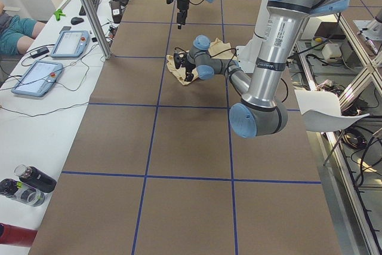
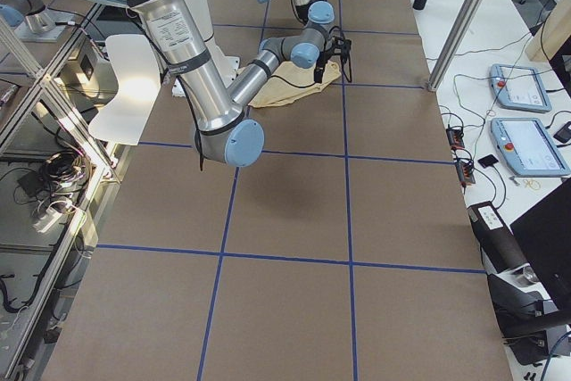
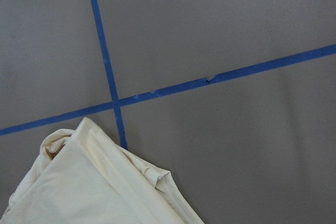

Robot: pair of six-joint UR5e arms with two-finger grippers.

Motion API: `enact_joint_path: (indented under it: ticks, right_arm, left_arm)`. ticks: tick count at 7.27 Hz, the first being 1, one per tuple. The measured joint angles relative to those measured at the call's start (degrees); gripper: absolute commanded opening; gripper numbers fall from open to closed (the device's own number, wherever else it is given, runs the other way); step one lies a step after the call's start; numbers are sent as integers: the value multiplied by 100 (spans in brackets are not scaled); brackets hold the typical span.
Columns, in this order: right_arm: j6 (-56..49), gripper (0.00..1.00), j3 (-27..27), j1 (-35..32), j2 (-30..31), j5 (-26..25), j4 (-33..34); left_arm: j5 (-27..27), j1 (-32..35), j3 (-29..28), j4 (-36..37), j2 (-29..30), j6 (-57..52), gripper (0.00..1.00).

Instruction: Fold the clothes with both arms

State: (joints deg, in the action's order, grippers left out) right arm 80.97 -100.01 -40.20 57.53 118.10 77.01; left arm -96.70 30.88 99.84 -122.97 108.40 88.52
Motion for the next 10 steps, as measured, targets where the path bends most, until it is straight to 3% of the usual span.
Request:
enact_joint_path:
  ticks: [2,5,9,10]
  right_arm:
    - [-2,100,-1,3,-3,1,-2]
    - [-3,100,-1,4,-5,3,-1]
    - [-2,100,-1,3,-5,2,-2]
    - [-3,100,-3,-1,-5,3,-1]
  left_arm:
    - [15,-15,-323,-188,62,-55,100]
    - [22,-27,-515,-306,148,-63,92]
    - [42,-59,-602,-299,197,-56,78]
    - [45,-62,-661,-298,228,-58,65]
